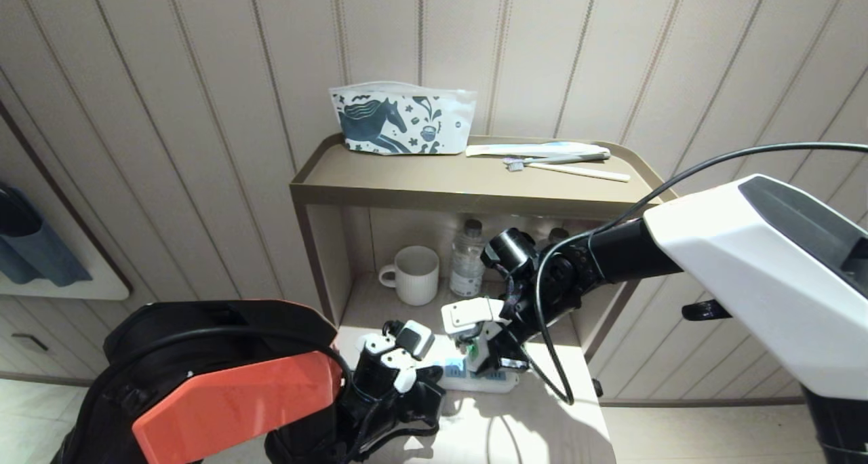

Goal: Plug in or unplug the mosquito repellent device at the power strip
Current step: Hold the socket with your left hand and unplug it with your right hand, then place the mosquito repellent liquid on the table

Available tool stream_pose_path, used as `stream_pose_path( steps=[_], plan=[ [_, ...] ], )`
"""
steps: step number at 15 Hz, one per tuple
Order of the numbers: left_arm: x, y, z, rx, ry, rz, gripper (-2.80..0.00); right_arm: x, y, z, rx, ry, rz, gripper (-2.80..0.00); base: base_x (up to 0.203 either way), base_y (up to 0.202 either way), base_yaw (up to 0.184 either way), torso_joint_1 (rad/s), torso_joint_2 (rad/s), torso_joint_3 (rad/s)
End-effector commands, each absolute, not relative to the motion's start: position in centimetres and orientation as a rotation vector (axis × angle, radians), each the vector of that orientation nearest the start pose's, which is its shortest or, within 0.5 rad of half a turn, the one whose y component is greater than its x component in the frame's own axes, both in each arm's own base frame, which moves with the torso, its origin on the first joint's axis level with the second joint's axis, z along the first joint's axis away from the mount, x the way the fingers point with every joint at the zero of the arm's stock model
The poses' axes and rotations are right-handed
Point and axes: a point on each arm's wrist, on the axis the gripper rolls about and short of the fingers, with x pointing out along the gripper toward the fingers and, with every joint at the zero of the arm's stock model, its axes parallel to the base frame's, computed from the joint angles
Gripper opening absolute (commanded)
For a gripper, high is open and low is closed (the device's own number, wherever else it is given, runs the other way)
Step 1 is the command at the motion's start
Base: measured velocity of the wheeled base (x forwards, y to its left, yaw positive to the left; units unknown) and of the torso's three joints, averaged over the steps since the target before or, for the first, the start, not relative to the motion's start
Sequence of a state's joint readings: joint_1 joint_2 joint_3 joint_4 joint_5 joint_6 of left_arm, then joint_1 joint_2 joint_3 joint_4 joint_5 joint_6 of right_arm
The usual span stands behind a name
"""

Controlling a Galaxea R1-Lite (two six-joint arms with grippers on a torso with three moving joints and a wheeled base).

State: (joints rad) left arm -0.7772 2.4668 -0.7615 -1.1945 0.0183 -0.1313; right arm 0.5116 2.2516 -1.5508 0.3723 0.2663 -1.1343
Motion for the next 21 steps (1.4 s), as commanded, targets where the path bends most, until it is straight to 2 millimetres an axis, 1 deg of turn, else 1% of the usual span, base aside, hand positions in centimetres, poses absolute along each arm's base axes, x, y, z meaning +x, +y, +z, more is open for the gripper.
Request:
stream_pose_path(
  steps=[1, 4, 6, 7, 8, 10, 12, 14, 15, 16, 17, 18, 19, 20, 21],
  plan=[
    [26.8, -26.3, -4.6, 0.079, 0.526, -0.708, -2.80, 36.2, 21.1, 9.0, -1.098, 0.568, 1.257, -2.80, 0.000, 0.000, 0.000, 0.000, 0.00, 0.000],
    [26.8, -26.3, -4.7, 0.080, 0.526, -0.709, -2.80, 36.0, 21.0, 10.2, -1.100, 0.540, 1.244, -2.80, 0.000, 0.000, 0.000, 0.000, 0.00, 0.000],
    [26.9, -26.5, -4.6, 0.077, 0.513, -0.707, -2.80, 36.0, 20.8, 10.5, -1.100, 0.535, 1.238, -2.80, 0.000, 0.000, 0.000, 0.000, 0.00, 0.000],
    [27.1, -26.6, -4.3, 0.071, 0.493, -0.708, -2.80, 35.8, 20.6, 11.0, -1.101, 0.526, 1.232, -2.80, 0.000, 0.000, 0.000, 0.000, 0.00, 0.000],
    [27.1, -26.6, -3.7, 0.062, 0.472, -0.709, -2.80, 35.5, 20.3, 11.6, -1.101, 0.519, 1.224, -2.80, 0.000, 0.000, 0.000, 0.000, 0.00, 0.000],
    [26.9, -26.4, -1.8, 0.043, 0.426, -0.708, -2.80, 35.1, 19.8, 12.5, -1.100, 0.508, 1.211, -2.80, 0.000, 0.000, 0.000, 0.000, 0.00, 0.000],
    [26.4, -25.9, 0.0, 0.037, 0.395, -0.699, -2.80, 34.7, 19.3, 13.2, -1.099, 0.501, 1.202, -2.80, 0.000, 0.000, 0.000, 0.000, 0.00, 0.000],
    [25.8, -25.2, 1.3, 0.040, 0.377, -0.693, -2.80, 34.2, 18.9, 13.7, -1.097, 0.498, 1.196, -2.80, 0.000, 0.000, 0.000, 0.000, 0.00, 0.000],
    [25.5, -24.9, 2.3, 0.035, 0.359, -0.692, -2.80, 33.7, 18.4, 14.3, -1.096, 0.493, 1.187, -2.80, 0.000, 0.000, 0.000, 0.000, 0.00, 0.000],
    [25.3, -24.7, 2.5, 0.038, 0.359, -0.688, -2.80, 33.7, 18.3, 14.4, -1.095, 0.494, 1.185, -2.80, 0.000, 0.000, 0.000, 0.000, 0.00, 0.000],
    [25.3, -24.5, 3.3, 0.037, 0.337, -0.664, -2.80, 33.2, 17.9, 14.9, -1.095, 0.488, 1.179, -2.80, 0.000, 0.000, 0.000, 0.000, 0.00, 0.000],
    [25.2, -24.1, 4.8, 0.025, 0.297, -0.639, -2.80, 32.5, 17.2, 16.0, -1.093, 0.472, 1.161, -2.80, 0.000, 0.000, 0.000, 0.000, 0.00, 0.000],
    [25.4, -23.6, 5.9, 0.019, 0.274, -0.610, -2.80, 31.9, 16.4, 16.4, -1.089, 0.478, 1.152, -2.80, 0.000, 0.000, 0.000, 0.000, 0.00, 0.000],
    [25.3, -23.2, 6.4, 0.020, 0.269, -0.591, -2.80, 31.4, 15.9, 16.7, -1.086, 0.478, 1.144, -2.80, 0.000, 0.000, 0.000, 0.000, 0.00, 0.000],
    [25.0, -22.9, 6.4, 0.027, 0.280, -0.583, -2.80, 30.9, 15.5, 16.9, -1.084, 0.484, 1.140, -2.80, 0.000, 0.000, 0.000, 0.000, 0.00, 0.000]
  ],
)
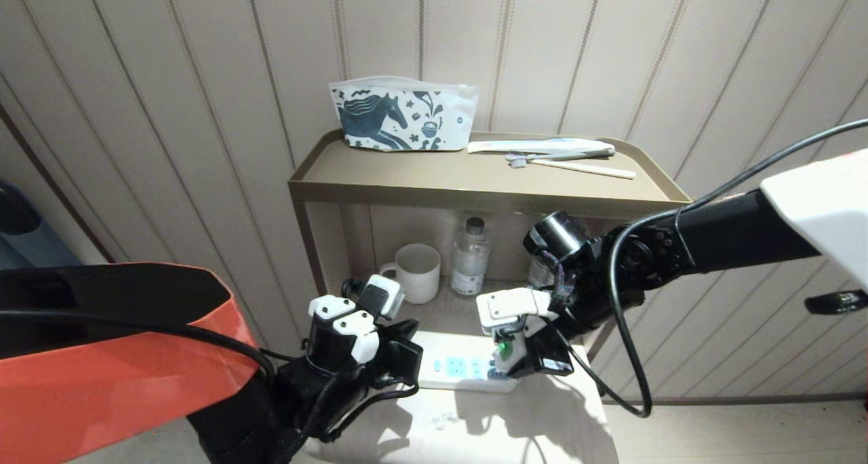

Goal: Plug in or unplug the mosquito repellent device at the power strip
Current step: Place the mosquito repellent liquid on the table

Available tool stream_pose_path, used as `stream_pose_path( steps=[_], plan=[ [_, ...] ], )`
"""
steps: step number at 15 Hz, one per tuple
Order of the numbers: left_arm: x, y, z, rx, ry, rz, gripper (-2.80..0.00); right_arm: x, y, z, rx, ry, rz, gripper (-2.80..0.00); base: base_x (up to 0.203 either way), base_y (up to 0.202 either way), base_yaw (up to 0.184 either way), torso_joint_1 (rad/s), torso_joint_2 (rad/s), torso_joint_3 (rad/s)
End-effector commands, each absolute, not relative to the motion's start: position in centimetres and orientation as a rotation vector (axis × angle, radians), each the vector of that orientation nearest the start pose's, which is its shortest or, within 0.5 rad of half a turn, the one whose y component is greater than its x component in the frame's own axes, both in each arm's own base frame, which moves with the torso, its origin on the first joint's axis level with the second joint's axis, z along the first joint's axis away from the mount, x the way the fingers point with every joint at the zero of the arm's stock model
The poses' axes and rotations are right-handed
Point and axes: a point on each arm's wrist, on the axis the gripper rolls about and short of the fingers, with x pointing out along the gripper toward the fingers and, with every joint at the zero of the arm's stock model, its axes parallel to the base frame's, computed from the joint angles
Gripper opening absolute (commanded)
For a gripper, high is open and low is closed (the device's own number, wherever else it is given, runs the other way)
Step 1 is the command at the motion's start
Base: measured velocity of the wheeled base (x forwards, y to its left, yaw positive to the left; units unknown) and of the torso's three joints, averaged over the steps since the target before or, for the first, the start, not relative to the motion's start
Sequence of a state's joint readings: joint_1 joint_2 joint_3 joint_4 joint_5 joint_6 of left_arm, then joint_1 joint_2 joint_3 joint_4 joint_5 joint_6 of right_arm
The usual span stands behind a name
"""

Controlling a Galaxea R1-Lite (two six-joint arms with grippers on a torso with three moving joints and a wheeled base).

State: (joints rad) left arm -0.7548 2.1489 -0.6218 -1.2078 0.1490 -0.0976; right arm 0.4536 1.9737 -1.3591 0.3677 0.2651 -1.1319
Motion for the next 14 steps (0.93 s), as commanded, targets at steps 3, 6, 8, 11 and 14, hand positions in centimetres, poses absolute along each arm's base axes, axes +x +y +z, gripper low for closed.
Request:
stream_pose_path(
  steps=[3, 6, 8, 11, 14],
  plan=[
    [22.4, -20.5, 5.1, 0.067, 0.365, -0.572, -2.80, 29.1, 14.4, 17.2, -1.080, 0.498, 1.140, -2.80, 0.000, 0.000, 0.000, 0.000, 0.00, 0.000],
    [18.8, -18.2, 4.3, 0.090, 0.404, -0.592, -2.80, 27.6, 13.7, 17.2, -1.079, 0.513, 1.148, -2.80, 0.000, 0.000, 0.000, 0.000, 0.00, 0.000],
    [16.6, -16.9, 4.1, 0.093, 0.394, -0.605, -2.80, 26.8, 13.3, 17.2, -1.077, 0.520, 1.151, -2.80, 0.000, 0.000, 0.000, 0.000, 0.00, 0.000],
    [15.3, -15.3, 6.3, 0.052, 0.312, -0.547, -2.80, 25.7, 12.6, 17.0, -1.072, 0.539, 1.151, -2.80, 0.000, 0.000, 0.000, 0.000, 0.00, 0.000],
    [15.7, -12.0, 8.9, -0.003, 0.212, -0.375, -2.80, 24.3, 11.0, 17.7, -1.062, 0.517, 1.100, -2.80, 0.000, 0.000, 0.000, 0.000, 0.00, 0.000]
  ],
)
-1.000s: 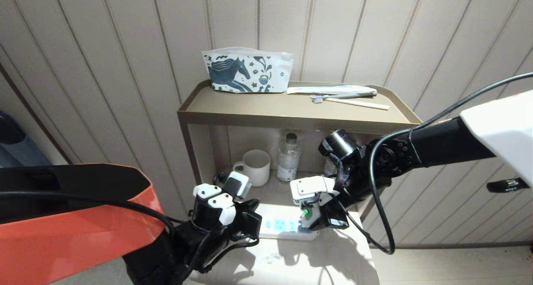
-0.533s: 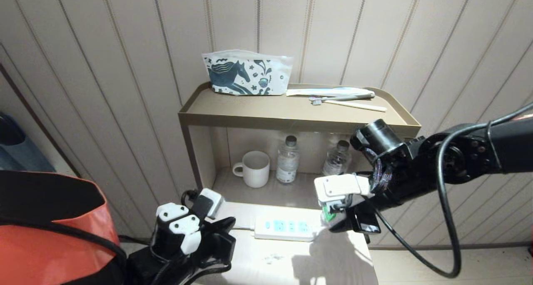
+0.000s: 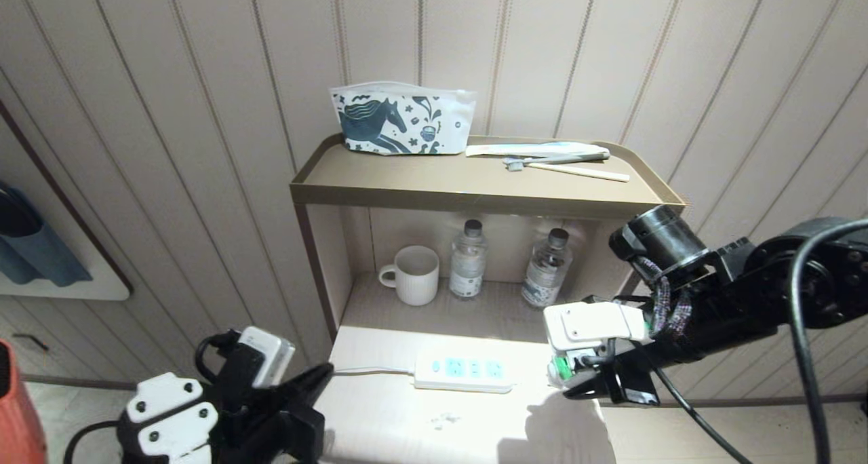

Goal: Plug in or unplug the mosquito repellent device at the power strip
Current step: Place the mosquito repellent liquid on the table

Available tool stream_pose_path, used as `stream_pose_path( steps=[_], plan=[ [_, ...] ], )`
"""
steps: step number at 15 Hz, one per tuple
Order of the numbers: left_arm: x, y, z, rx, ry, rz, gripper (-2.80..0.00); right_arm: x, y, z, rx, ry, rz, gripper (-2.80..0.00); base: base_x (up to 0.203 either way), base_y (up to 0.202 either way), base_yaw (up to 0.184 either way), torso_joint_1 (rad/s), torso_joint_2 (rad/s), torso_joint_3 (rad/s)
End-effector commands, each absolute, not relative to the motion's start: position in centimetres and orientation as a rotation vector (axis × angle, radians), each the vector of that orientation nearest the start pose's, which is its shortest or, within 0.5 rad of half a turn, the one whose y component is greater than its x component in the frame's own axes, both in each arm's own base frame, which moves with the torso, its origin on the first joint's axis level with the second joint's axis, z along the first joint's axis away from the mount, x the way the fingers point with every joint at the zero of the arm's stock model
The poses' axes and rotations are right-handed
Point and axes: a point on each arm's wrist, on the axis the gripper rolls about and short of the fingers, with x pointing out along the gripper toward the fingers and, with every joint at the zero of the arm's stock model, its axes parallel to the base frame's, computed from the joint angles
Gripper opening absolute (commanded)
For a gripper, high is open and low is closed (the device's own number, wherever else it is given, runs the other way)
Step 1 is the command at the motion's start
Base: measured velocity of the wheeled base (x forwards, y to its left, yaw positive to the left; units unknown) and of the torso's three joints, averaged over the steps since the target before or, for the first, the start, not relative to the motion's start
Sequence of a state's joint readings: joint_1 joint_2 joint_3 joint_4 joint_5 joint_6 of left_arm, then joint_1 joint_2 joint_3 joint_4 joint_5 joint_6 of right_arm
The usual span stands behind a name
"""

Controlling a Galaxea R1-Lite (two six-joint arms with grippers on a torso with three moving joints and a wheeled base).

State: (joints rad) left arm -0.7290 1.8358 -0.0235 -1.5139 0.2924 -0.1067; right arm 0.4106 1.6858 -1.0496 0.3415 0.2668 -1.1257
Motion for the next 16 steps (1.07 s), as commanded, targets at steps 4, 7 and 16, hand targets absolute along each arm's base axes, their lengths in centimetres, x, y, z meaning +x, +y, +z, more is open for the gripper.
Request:
stream_pose_path(
  steps=[4, 7, 16],
  plan=[
    [15.5, -7.3, 11.8, -0.041, 0.129, -0.161, -2.80, 21.8, 8.7, 20.2, -1.039, 0.438, 0.994, -2.80, 0.000, 0.000, 0.000, 0.000, 0.00, 0.000],
    [13.8, -5.1, 14.7, -0.061, 0.083, -0.087, -2.80, 19.6, 7.3, 22.8, -0.965, 0.371, 0.897, -2.80, 0.000, 0.000, 0.000, 0.000, 0.00, 0.000],
    [-1.0, 1.3, 23.2, -0.274, 0.186, 0.340, -2.80, 15.2, 5.1, 27.3, -0.156, 0.424, 0.591, -2.80, 0.000, 0.000, 0.000, 0.000, 0.00, 0.000]
  ],
)
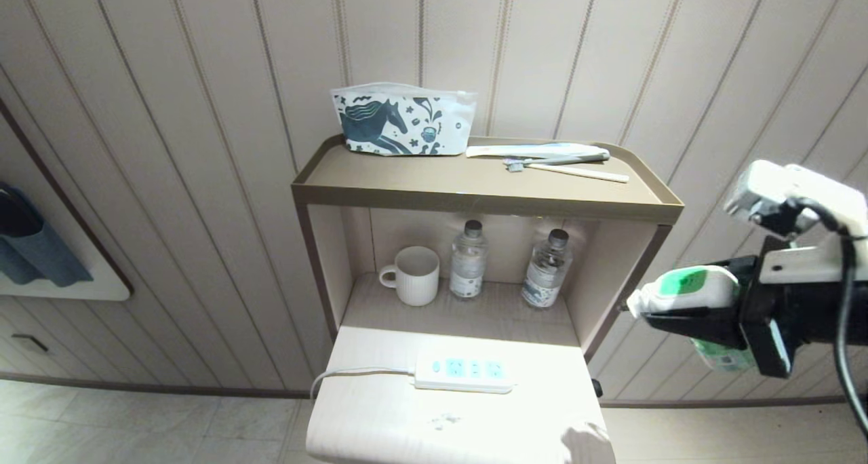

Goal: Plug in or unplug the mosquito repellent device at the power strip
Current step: Place the mosquito repellent liquid on the table

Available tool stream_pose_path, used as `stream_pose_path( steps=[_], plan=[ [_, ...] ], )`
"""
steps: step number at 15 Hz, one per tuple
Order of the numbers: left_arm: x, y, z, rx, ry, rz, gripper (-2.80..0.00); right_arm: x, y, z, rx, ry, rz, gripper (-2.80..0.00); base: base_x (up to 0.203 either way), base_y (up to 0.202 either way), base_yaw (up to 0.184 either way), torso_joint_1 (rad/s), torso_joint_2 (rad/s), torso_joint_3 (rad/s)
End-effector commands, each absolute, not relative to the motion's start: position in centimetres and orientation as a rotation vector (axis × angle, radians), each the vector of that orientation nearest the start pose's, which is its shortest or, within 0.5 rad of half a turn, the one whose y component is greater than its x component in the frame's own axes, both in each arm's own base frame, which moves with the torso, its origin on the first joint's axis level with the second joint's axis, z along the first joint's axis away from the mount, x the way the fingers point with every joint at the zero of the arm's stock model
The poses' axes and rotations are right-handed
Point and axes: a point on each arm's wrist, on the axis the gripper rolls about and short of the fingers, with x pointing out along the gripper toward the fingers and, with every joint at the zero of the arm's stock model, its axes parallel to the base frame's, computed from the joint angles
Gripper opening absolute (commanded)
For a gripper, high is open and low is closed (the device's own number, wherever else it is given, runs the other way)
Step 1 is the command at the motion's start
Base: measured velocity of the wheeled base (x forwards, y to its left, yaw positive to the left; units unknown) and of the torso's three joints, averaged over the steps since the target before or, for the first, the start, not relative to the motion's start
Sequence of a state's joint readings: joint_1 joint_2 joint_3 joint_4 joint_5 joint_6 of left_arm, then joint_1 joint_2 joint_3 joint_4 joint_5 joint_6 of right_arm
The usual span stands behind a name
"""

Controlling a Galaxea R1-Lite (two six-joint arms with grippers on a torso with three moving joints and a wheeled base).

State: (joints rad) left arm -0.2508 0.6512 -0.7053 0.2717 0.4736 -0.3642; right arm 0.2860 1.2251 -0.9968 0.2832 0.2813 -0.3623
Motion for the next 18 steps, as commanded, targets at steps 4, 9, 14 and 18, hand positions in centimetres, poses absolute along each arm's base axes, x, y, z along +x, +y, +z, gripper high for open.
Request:
stream_pose_path(
  steps=[4, 9, 14, 18],
  plan=[
    [-4.3, 1.2, 18.4, -0.158, 0.034, 0.639, -2.80, 13.3, 3.8, 24.3, 0.017, 0.377, 0.237, -2.80, 0.000, 0.000, 0.000, 0.000, 0.00, 0.000],
    [-1.2, 1.3, 9.9, 0.045, 0.117, 0.640, -2.80, 10.1, 3.2, 19.8, 0.009, 0.172, -0.181, -2.80, 0.000, 0.000, 0.000, 0.000, 0.00, 0.000],
    [-2.4, 0.4, 8.3, 0.100, 0.063, 0.198, -2.80, 7.1, 1.7, 18.0, 0.037, 0.093, -0.443, -2.80, 0.000, 0.000, 0.000, 0.000, 0.00, 0.000],
    [-2.9, 0.3, 8.1, 0.093, 0.072, 0.164, -2.80, 5.2, -0.5, 18.0, 0.054, 0.022, -0.770, -2.80, 0.000, 0.000, 0.000, 0.000, 0.00, 0.000]
  ],
)
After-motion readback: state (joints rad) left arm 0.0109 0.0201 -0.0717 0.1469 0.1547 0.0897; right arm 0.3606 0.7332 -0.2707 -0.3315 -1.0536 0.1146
